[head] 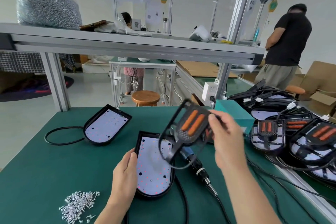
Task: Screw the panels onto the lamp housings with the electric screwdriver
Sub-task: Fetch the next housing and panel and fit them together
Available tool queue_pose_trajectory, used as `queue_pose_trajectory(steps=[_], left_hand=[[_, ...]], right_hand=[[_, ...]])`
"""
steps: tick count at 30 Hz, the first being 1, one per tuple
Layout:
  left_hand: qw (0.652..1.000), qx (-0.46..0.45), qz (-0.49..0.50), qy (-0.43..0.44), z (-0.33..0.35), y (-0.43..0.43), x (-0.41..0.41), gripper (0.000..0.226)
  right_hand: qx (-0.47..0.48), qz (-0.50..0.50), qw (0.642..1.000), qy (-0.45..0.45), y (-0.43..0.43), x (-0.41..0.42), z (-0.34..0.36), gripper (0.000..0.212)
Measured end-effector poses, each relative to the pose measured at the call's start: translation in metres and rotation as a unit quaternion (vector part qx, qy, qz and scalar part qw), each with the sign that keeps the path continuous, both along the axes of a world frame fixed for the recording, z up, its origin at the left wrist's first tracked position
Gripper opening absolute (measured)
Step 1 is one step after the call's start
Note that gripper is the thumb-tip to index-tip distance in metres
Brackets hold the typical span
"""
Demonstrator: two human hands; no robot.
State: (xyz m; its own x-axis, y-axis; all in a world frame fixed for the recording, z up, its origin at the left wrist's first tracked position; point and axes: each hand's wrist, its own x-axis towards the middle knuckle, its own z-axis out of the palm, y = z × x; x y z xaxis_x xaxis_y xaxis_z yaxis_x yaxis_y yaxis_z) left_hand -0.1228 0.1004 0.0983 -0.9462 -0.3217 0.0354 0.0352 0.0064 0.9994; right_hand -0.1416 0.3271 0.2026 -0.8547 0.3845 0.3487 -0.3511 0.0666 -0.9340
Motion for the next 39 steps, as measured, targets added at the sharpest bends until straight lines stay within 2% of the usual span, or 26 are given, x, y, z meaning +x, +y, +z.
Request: queue_pose_trajectory(steps=[4, 8, 11, 15, 17, 21, 27, 33, 36, 39], left_hand=[[1.0, 0.004, -0.005, 0.006, -0.002, 0.0, -0.001, 0.03], [1.0, 0.022, 0.006, 0.02, -0.006, 0.001, -0.005, 0.031], [1.0, 0.022, 0.01, 0.009, -0.007, 0.001, -0.006, 0.032], [1.0, 0.013, 0.016, 0.003, -0.008, 0.001, -0.006, 0.031], [1.0, 0.008, 0.013, 0.002, -0.007, 0.001, -0.005, 0.03], [0.999, -0.029, 0.015, -0.009, -0.002, 0.002, -0.004, 0.023], [1.0, -0.017, -0.009, -0.021, 0.0, -0.001, -0.002, 0.025], [1.0, -0.019, -0.001, -0.006, 0.004, -0.002, 0.001, 0.026], [1.0, -0.022, 0.012, -0.002, 0.006, -0.002, 0.002, 0.031], [0.999, -0.019, 0.031, 0.006, 0.006, -0.001, 0.003, 0.042]], right_hand=[[-0.065, 0.057, 0.993, -0.082, -0.036, -0.029, -0.026, 0.016], [-0.06, 0.096, 0.983, -0.146, -0.05, -0.044, -0.047, 0.017], [-0.005, 0.11, 0.982, -0.155, -0.054, -0.047, -0.06, 0.019], [0.182, 0.045, 0.98, -0.07, -0.062, -0.044, -0.073, 0.018], [0.268, 0.018, 0.962, -0.037, -0.064, -0.045, -0.076, 0.023], [0.407, 0.086, 0.908, -0.055, -0.072, -0.043, -0.085, 0.036], [0.429, 0.107, 0.893, -0.084, -0.076, -0.038, -0.09, 0.042], [0.404, 0.121, 0.902, -0.094, -0.072, -0.031, -0.09, 0.043], [0.402, 0.16, 0.895, -0.111, -0.075, -0.023, -0.085, 0.064], [0.53, 0.146, 0.829, -0.104, -0.079, -0.017, -0.086, 0.096]])
